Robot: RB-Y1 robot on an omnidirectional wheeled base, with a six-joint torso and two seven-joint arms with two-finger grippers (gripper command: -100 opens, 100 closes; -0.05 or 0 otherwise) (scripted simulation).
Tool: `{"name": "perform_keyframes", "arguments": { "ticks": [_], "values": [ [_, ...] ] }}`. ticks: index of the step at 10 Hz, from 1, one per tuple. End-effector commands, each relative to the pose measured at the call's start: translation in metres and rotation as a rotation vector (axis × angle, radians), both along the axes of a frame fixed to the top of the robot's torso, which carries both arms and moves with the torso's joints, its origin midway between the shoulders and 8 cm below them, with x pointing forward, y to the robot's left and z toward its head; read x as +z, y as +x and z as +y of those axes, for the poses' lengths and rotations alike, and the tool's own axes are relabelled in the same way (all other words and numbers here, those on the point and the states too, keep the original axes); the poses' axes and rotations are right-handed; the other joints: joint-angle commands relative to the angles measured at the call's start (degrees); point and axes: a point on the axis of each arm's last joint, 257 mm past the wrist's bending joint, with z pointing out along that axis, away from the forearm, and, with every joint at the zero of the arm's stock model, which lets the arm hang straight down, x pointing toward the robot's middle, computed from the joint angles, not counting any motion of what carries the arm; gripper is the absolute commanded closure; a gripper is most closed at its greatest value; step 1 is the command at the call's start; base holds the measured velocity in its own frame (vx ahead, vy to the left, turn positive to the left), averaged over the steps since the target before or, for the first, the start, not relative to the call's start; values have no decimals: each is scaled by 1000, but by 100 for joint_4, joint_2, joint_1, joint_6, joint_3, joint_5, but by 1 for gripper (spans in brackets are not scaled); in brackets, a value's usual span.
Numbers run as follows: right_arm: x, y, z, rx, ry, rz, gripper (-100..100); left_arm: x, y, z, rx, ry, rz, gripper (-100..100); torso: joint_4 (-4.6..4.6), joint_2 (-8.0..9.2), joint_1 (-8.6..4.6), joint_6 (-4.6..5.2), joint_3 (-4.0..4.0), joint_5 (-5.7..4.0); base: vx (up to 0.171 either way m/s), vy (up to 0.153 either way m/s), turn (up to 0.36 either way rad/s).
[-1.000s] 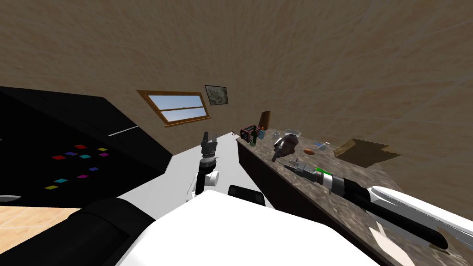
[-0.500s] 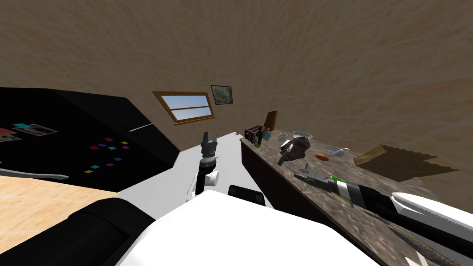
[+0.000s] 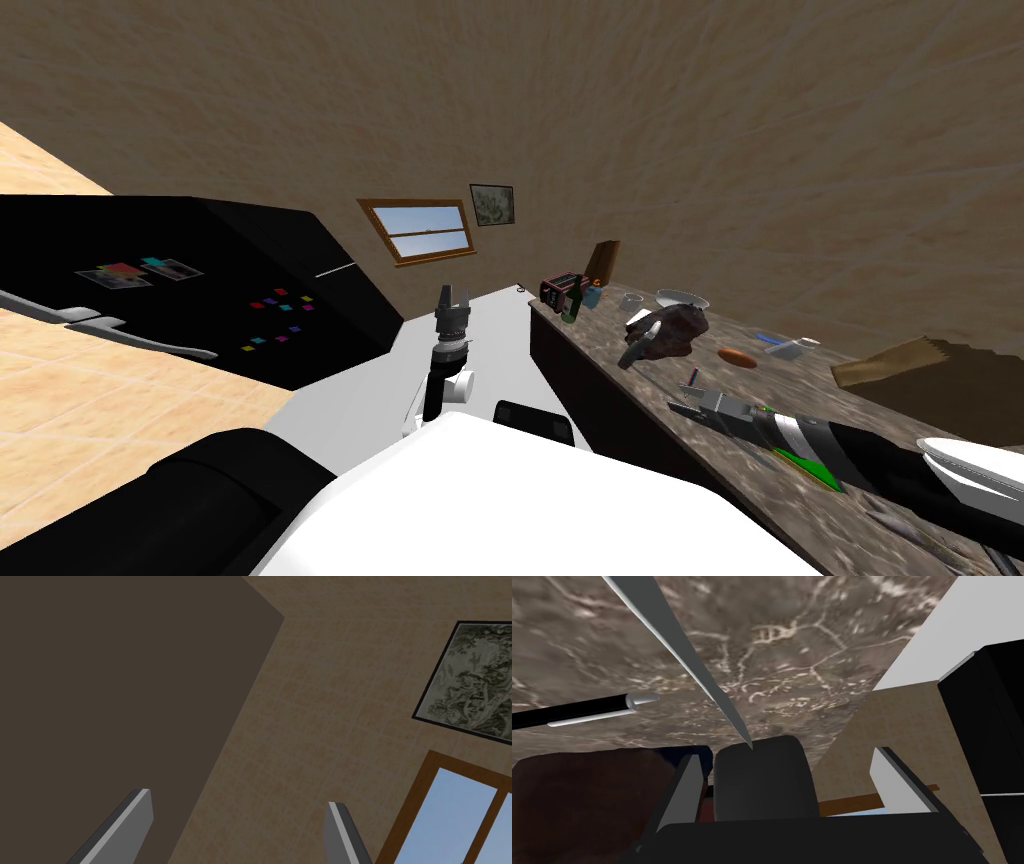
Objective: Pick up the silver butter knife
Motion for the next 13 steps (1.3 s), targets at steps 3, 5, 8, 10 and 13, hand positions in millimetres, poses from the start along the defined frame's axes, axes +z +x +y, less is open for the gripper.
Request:
{"name": "perform_keyframes", "arguments": {
  "ticks": [3, 5, 8, 10, 13],
  "values": [
    [-12, -29, -47, 3, -115, 79, -100, 0, 0, 0, 0, 0, 0, 0, 0, 0, 7, -4, 0, 1, 18, 39, 108],
    [-17, -53, -80, 8, -194, 140, -100, 0, 0, 0, 0, 0, 0, 0, 1, 4, 0, -3, 2, -1, 11, 37, 115],
    [-19, -80, -113, 12, -269, 204, -100, 0, 0, 0, 0, 0, 0, 0, 0, 1, 10, -2, 1, 2, 19, 46, 102],
    [-18, -77, -108, 12, -261, 197, 0, 0, 0, 0, 0, 0, 0, 0, 2, 8, -3, 0, 4, -2, 2, 7, 2],
    [-34, -83, -118, -66, -252, 205, -100, 0, 0, 0, 0, 0, 0, 0, 8, 37, -21, -3, 21, -7, -87, -21, 251]
  ]
}}
